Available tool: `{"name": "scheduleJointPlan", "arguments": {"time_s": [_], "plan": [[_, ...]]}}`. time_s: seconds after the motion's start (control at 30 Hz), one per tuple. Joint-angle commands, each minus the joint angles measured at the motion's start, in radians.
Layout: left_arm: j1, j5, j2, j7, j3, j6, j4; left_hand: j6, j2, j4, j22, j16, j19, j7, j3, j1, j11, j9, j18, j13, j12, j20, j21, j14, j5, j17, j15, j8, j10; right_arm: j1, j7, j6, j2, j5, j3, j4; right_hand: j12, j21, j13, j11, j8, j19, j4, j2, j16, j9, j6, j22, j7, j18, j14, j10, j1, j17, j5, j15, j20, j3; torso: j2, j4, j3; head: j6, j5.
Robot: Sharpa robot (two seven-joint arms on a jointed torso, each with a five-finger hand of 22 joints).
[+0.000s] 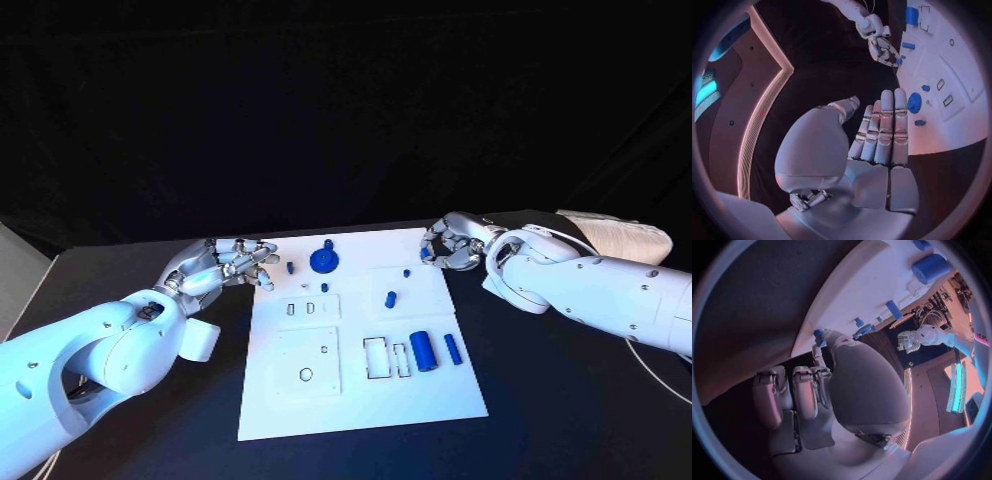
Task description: Assemble the parts on the task board
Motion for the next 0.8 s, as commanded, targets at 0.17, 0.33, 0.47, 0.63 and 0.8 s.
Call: {"name": "scheduleJointPlan", "arguments": {"time_s": [0.17,0.33,0.47,0.63,0.8], "plan": [[0.0,-0.004,0.001,0.003,0.001,0.019,0.003,-0.001,0.001,-0.004,0.003,0.005,-0.009,0.006,0.001,-0.011,0.002,0.002,0.012,0.001,-0.004,-0.001,0.006,0.001,0.0,0.003,-0.003,-0.005,-0.003,-0.001,0.001,0.015,0.006,-0.011,0.0,-0.001,0.006,0.002,0.234,-0.011,0.01,0.103,0.0,0.01,0.005,0.003,0.013,0.263,-0.005,-0.007,0.099,0.078,0.001,0.244,-0.008,-0.014,-0.013,0.014,0.0,-0.0011,0.0011,-0.001,0.002],[0.0,-0.005,0.001,0.002,0.001,0.019,0.002,-0.001,0.001,-0.004,0.003,0.005,-0.009,0.006,0.001,-0.011,0.002,0.002,0.012,0.001,-0.004,-0.001,0.006,0.001,0.0,0.003,-0.003,-0.005,-0.003,-0.001,-0.001,0.011,0.008,-0.011,0.0,-0.002,0.006,0.002,0.234,-0.011,0.011,0.103,0.0,0.009,0.005,0.003,0.013,0.263,-0.006,-0.007,0.099,0.077,0.0,0.244,-0.009,-0.014,-0.013,0.014,0.0,-0.0001,0.0011,-0.001,0.002],[0.0,-0.005,0.0,0.0,0.001,0.019,0.002,-0.001,0.001,-0.004,0.003,0.005,-0.009,0.006,0.001,-0.012,0.002,0.002,0.012,0.001,-0.004,-0.001,0.006,0.0,0.0,0.003,-0.002,-0.005,-0.003,-0.001,-0.005,0.008,0.009,-0.012,0.0,-0.003,0.008,0.002,0.236,-0.012,0.011,0.103,0.001,0.008,0.004,0.003,0.014,0.263,-0.006,-0.007,0.099,0.079,-0.002,0.244,-0.011,-0.016,-0.015,0.014,0.0,0.0004,0.0002,-0.002,0.002],[0.0,-0.006,0.0,-0.001,0.001,0.019,0.002,-0.002,0.001,-0.004,0.003,0.005,-0.009,0.007,0.001,-0.012,0.003,0.002,0.012,0.001,-0.004,-0.001,0.007,0.0,0.0,0.003,-0.002,-0.006,-0.003,-0.001,-0.008,-0.001,0.01,-0.014,0.0,-0.003,0.01,0.002,0.239,-0.015,0.015,0.103,0.002,0.008,0.004,0.003,0.021,0.263,-0.01,-0.007,0.099,0.082,-0.006,0.244,-0.013,-0.02,-0.019,0.017,0.0,-0.0001,0.0004,-0.002,0.004],[0.0,-0.006,0.0,-0.002,0.001,0.019,0.002,-0.002,0.001,-0.004,0.003,0.005,-0.009,0.007,0.001,-0.012,0.003,0.002,0.012,0.001,-0.004,-0.001,0.007,0.0,0.0,0.003,-0.002,-0.006,-0.003,-0.001,-0.013,-0.012,0.01,-0.018,0.0,-0.002,0.013,0.002,0.243,-0.026,0.031,0.103,0.004,0.012,0.005,0.008,0.045,0.263,-0.023,-0.007,0.099,0.086,-0.013,0.245,-0.011,-0.031,-0.029,0.026,0.0,-0.0002,0.0005,-0.003,0.004]]}}
